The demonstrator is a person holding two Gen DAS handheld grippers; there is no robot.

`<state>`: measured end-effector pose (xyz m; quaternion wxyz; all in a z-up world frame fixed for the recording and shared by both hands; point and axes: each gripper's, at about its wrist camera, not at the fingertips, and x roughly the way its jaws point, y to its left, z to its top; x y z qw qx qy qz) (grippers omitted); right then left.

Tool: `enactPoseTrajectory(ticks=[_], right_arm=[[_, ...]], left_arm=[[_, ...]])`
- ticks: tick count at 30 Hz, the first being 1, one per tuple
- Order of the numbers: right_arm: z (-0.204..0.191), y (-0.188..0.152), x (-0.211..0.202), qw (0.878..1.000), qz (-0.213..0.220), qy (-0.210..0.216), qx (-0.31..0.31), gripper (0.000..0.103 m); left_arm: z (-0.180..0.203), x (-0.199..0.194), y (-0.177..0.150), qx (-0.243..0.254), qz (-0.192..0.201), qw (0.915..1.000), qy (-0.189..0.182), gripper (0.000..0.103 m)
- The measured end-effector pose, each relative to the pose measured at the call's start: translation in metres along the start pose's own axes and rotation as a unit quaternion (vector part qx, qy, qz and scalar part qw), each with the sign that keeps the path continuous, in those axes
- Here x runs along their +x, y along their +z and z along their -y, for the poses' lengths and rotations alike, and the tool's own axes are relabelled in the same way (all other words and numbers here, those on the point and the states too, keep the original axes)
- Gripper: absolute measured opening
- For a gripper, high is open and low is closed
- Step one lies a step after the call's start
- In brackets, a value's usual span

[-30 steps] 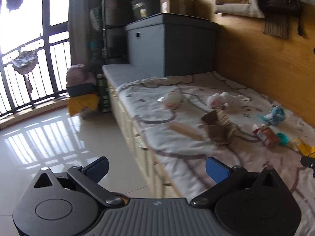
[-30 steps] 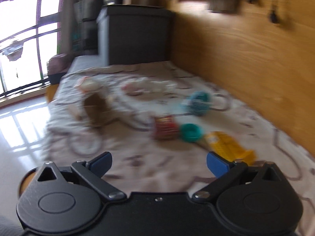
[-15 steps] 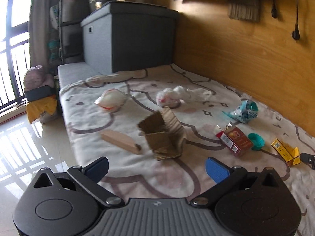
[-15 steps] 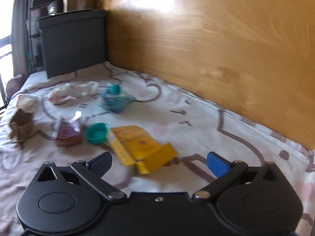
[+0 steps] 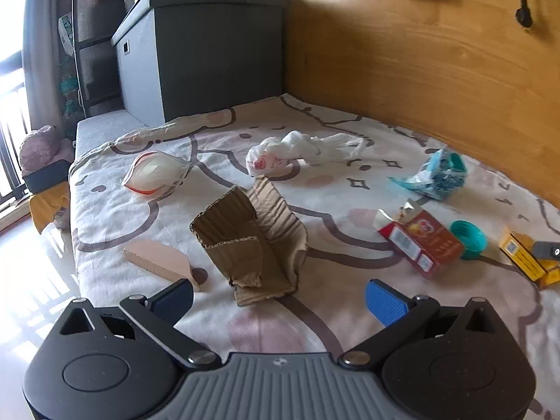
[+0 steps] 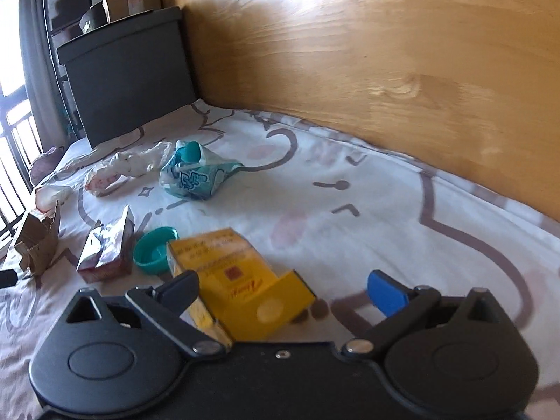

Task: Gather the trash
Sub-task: 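Reach the left tool toward the brown cardboard piece and grasp it, then grasp the yellow cigarette box with the right tool while the left tool holds the cardboard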

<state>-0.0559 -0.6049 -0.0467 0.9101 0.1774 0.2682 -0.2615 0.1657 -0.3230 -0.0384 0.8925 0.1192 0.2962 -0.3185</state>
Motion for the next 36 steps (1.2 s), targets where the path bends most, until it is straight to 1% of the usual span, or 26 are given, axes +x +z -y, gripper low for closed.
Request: enactPoseTrajectory(ticks=[4,8,11,16,20,22,25,27,28,30,31,33,34,36], right_arm=[[-0.004,0.005,0.01,0.999,-0.013,0.035,0.011,0.103],[-0.017,0.001,0.008,0.998,-0.018,0.064,-0.002,0.103],[-0.026,-0.002,0.0,0.997,-0.018,0.079,-0.009,0.103],[-0.04,-0.009,-0.017,0.994,-0.017,0.104,-0.018,0.103],[-0.051,-0.013,-0.026,0.993,-0.022,0.116,-0.029,0.103],[-0.056,-0.015,-0.03,0.993,-0.02,0.11,-0.041,0.103],[-0.06,-0.014,-0.031,0.996,-0.013,0.074,-0.048,0.103],[-0.058,-0.011,-0.029,0.999,-0.007,0.04,-0.037,0.103],[-0.056,-0.009,-0.027,0.999,-0.002,0.024,-0.031,0.103],[-0.053,-0.006,-0.022,1.0,-0.002,0.0,-0.017,0.103],[-0.052,-0.004,-0.019,1.0,-0.006,-0.008,-0.009,0.103],[-0.052,-0.001,-0.014,1.0,-0.011,-0.014,-0.003,0.103],[-0.053,0.0,-0.011,1.0,-0.014,-0.017,-0.002,0.103],[-0.055,0.002,-0.005,1.0,-0.022,-0.015,0.004,0.103]], left_arm=[[-0.006,0.015,0.002,-0.012,-0.003,0.9999,0.011,0.103],[-0.01,0.028,0.003,-0.017,-0.003,0.9996,0.023,0.103],[-0.011,0.039,0.003,-0.014,-0.005,0.999,0.042,0.103],[-0.014,0.054,0.006,-0.026,-0.003,0.9981,0.055,0.103],[-0.011,0.061,0.012,-0.022,0.008,0.9973,0.069,0.103],[-0.009,0.064,0.016,-0.02,0.012,0.9969,0.075,0.103],[-0.007,0.069,0.02,-0.014,0.015,0.9959,0.089,0.102],[-0.004,0.073,0.021,-0.008,0.009,0.995,0.099,0.097],[-0.004,0.075,0.021,-0.008,0.006,0.995,0.099,0.093],[-0.003,0.076,0.02,-0.003,0.005,0.9948,0.101,0.091],[-0.003,0.075,0.02,-0.001,0.006,0.9949,0.101,0.088],[-0.003,0.075,0.02,-0.001,0.008,0.9954,0.095,0.082],[-0.004,0.075,0.02,-0.004,0.005,0.9959,0.09,0.077],[-0.006,0.074,0.02,-0.008,0.002,0.9968,0.079,0.072]])
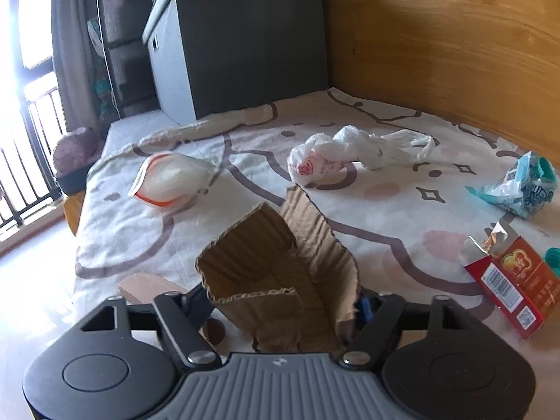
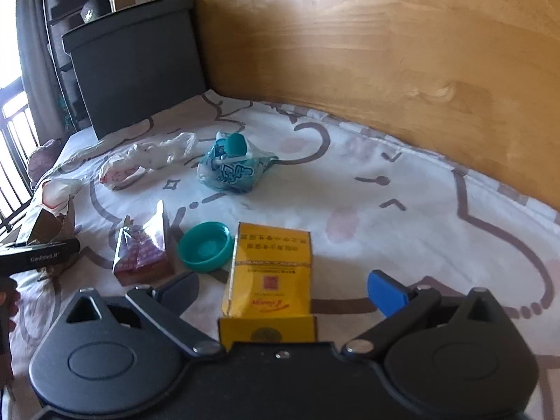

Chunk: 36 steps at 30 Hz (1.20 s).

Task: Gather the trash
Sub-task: 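Grasp the yellow cigarette box with the right tool while the left tool holds the cardboard, then carry the cardboard and yellow box with both tools over the wastebasket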

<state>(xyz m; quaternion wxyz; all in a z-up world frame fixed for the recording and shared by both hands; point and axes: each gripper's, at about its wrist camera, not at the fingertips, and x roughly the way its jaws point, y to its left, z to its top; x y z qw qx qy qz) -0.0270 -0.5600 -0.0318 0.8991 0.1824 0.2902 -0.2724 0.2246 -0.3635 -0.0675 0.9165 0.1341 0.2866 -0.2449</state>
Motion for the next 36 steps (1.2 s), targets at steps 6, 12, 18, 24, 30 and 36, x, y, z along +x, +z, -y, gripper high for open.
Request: enactPoseTrajectory(ticks=[6,12,18,24,30,36], right_arm=[[-0.008,0.008,0.019,1.0,-0.021,0.005,0.009,0.086],[-0.018,0.005,0.028,0.999,-0.046,-0.004,-0.01,0.062],[-0.022,0.001,0.018,0.999,-0.045,-0.017,-0.025,0.059],[-0.029,0.0,-0.005,0.999,-0.032,-0.012,-0.021,0.059],[-0.04,0.001,-0.033,1.0,-0.016,-0.01,-0.025,0.059],[-0.05,0.002,-0.065,1.0,0.004,-0.005,-0.026,0.059]], left_arm=[[-0.006,-0.005,-0.001,-0.008,-0.003,0.9994,-0.034,0.059],[-0.009,-0.02,-0.002,-0.014,0.001,0.9979,-0.064,0.055],[-0.004,-0.046,-0.009,-0.008,0.001,0.9962,-0.086,0.055],[-0.002,-0.077,-0.009,-0.004,0.004,0.9952,-0.098,0.055],[0.0,-0.111,-0.006,0.002,0.009,0.994,-0.109,0.055],[0.003,-0.144,-0.003,0.01,0.013,0.9939,-0.109,0.055]])
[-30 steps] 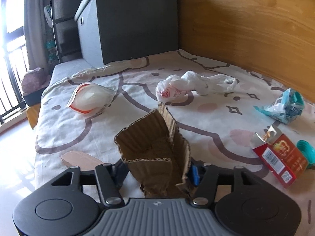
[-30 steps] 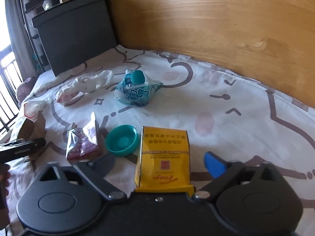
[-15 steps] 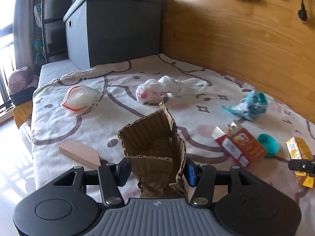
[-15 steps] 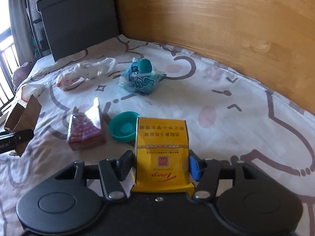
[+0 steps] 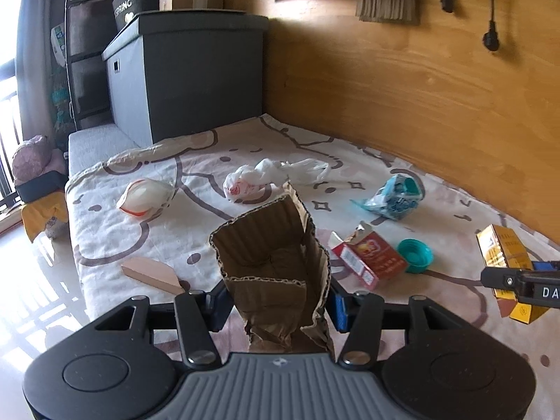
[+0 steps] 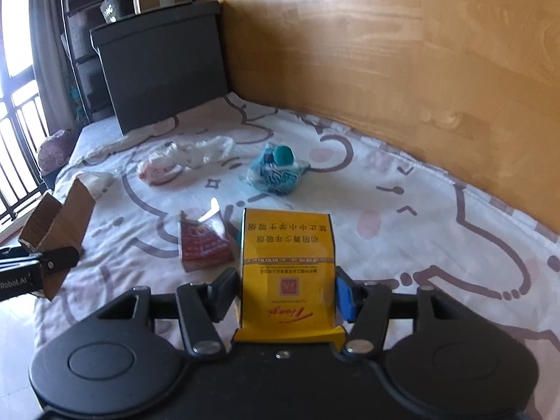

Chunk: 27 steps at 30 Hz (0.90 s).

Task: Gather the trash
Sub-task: 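Carry the cardboard and yellow box with both tools over the wastebasket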

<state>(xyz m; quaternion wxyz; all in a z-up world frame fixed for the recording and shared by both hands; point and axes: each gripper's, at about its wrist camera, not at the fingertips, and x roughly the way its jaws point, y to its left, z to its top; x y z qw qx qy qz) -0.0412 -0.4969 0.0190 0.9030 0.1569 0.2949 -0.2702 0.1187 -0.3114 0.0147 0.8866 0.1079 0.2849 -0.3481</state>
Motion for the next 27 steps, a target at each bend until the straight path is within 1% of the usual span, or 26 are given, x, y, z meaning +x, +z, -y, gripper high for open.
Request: enactPoseTrajectory(ticks=[10,16,21,27], right_arm=[[-0.019,0.013,-0.057,1.0,0.025,0.004,-0.018,0.059],[-0.032,0.018,-0.085,0.999,0.034,0.005,-0.015,0.059],[-0.049,0.017,-0.104,0.999,0.035,0.013,-0.016,0.059],[-0.073,0.019,-0.121,0.998,0.042,0.028,-0.026,0.059]], left_arm=[[0.0,-0.061,0.018,0.005,0.019,0.9998,0.005,0.055],[-0.005,-0.096,0.025,0.01,0.024,0.9996,0.011,0.055],[-0.016,-0.123,0.025,0.009,0.022,0.9995,0.022,0.055],[-0.039,-0.152,0.025,0.004,0.02,0.9989,0.043,0.055]])
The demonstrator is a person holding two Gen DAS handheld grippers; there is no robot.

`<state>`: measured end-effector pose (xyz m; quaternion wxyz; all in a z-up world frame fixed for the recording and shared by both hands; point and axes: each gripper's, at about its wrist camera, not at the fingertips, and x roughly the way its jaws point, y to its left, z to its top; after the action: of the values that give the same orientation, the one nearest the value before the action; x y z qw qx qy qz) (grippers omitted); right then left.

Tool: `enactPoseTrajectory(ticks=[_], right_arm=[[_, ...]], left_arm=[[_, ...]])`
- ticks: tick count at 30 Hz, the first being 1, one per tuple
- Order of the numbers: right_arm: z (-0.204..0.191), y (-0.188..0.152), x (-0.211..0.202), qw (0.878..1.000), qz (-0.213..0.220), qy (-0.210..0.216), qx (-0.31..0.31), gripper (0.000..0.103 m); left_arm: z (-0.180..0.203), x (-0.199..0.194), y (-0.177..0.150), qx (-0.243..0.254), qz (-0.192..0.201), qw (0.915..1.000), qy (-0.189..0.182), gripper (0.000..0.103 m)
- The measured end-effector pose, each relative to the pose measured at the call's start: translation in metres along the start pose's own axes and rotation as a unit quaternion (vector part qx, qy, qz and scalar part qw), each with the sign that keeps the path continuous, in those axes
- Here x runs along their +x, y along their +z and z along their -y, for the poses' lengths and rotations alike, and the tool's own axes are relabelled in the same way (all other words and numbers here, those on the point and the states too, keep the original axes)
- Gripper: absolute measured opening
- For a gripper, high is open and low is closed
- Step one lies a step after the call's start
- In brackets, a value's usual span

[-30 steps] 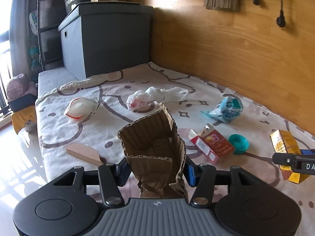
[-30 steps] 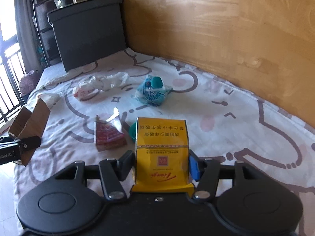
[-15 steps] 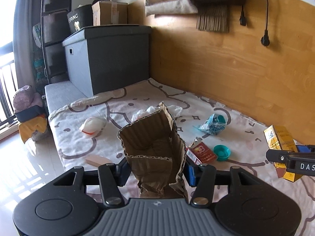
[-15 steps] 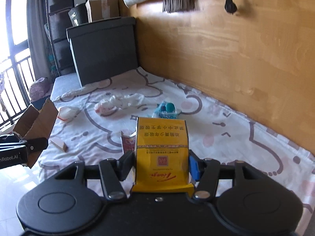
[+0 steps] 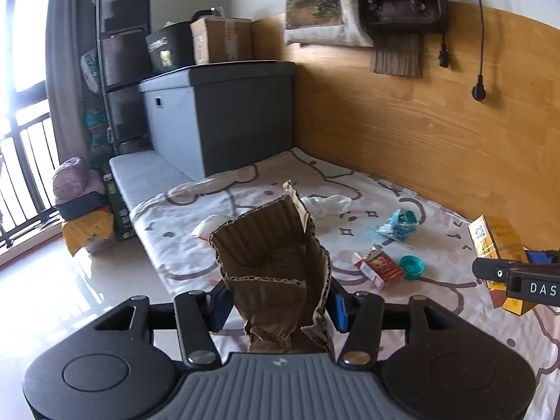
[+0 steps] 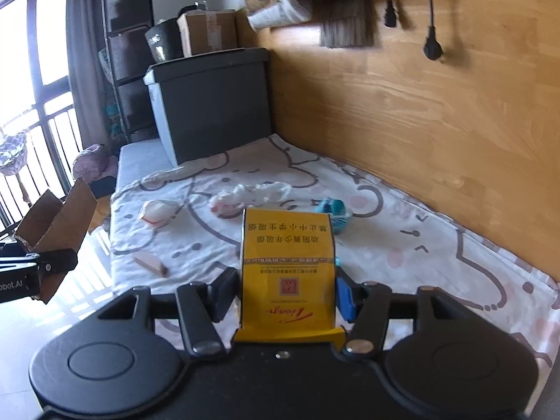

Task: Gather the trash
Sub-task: 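Carry the cardboard and yellow box with both tools over the wastebasket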

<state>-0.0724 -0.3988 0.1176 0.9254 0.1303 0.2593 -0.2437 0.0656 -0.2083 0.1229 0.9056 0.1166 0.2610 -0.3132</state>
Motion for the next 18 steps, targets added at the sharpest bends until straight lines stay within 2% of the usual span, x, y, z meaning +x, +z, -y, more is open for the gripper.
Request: enactPoseTrajectory(ticks=[8,18], right_arm=[[-0.04,0.004,-0.008,0.999,-0.002,0.023,-0.022,0.059],[-0.105,-0.007,0.008,0.995,-0.017,0.074,-0.057,0.059]], left_arm=[[-0.04,-0.023,-0.012,-0.03,-0.008,0.9992,0.026,0.055],[-0.104,-0.033,-0.046,-0.086,-0.024,0.9937,0.067,0.055]])
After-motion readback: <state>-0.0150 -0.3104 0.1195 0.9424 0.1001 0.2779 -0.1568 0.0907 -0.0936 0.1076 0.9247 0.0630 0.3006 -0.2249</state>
